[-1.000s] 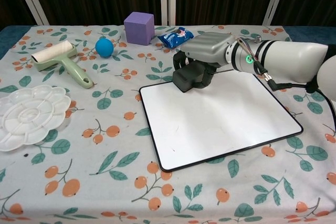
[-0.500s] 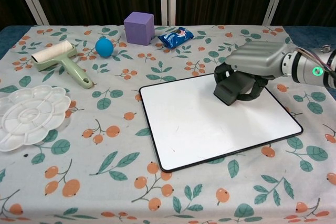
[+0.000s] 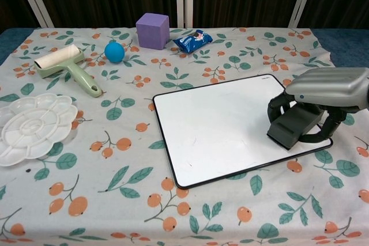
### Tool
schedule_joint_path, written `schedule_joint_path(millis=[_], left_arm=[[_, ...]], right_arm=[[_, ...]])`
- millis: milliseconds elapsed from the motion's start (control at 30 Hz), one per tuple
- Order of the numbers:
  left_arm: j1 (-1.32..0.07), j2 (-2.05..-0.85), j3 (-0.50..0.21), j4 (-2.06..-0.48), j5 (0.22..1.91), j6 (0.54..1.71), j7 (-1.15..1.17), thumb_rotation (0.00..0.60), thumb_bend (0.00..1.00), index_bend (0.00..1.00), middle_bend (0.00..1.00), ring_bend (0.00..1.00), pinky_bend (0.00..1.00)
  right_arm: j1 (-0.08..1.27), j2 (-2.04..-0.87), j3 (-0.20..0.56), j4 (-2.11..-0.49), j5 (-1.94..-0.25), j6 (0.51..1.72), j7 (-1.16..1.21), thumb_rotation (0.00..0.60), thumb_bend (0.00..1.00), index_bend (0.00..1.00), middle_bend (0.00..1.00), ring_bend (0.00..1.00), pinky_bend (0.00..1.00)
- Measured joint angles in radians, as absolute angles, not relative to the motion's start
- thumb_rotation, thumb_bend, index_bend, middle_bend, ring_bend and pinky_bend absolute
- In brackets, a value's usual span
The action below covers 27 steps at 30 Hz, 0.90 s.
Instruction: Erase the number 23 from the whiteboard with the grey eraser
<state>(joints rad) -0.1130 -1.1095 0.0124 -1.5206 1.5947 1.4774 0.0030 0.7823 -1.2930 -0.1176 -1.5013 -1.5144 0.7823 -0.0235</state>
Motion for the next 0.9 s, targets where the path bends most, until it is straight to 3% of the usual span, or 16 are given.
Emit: schedule_joint_path(millis=[233,433,667,900], left_arm=[[-0.111,-1.107,0.009,-1.527,1.593,1.485,0.005,0.600,0.00,0.08,0.07,0.04,0.16],[-0.113,-1.111,0.007,-1.527,1.589,1.481,0.006,0.600,0.00,0.08,0.07,0.04,0.16],[-0.123,-1.120,0.007,-1.523,1.586,1.461,0.013,0.600,0.00,0.08,0.07,0.04,0.16],[-0.133,-1.125,0.005,-1.534,1.590,1.453,0.028,0.600,0.00,0.08,0.07,0.04,0.16]], right_arm=[[0.770,-1.215,-0.075,-1.542,-1.547,0.883,0.054,0.600,0.34,0.90,0.72,0.64,0.55],[0.742,-1.222,-0.002,-1.406,-1.513,0.984,-0.003,0.600,0.34,0.90,0.72,0.64,0.55],[0.691,-1.304,0.025,-1.175,-1.379,0.941,-0.033,0.600,0.34,0.90,0.72,0.64,0.55],[0.660,-1.398,0.052,-1.061,-1.284,0.860,-0.016,0.600,0.34,0.89,0.72,0.63,0.55]])
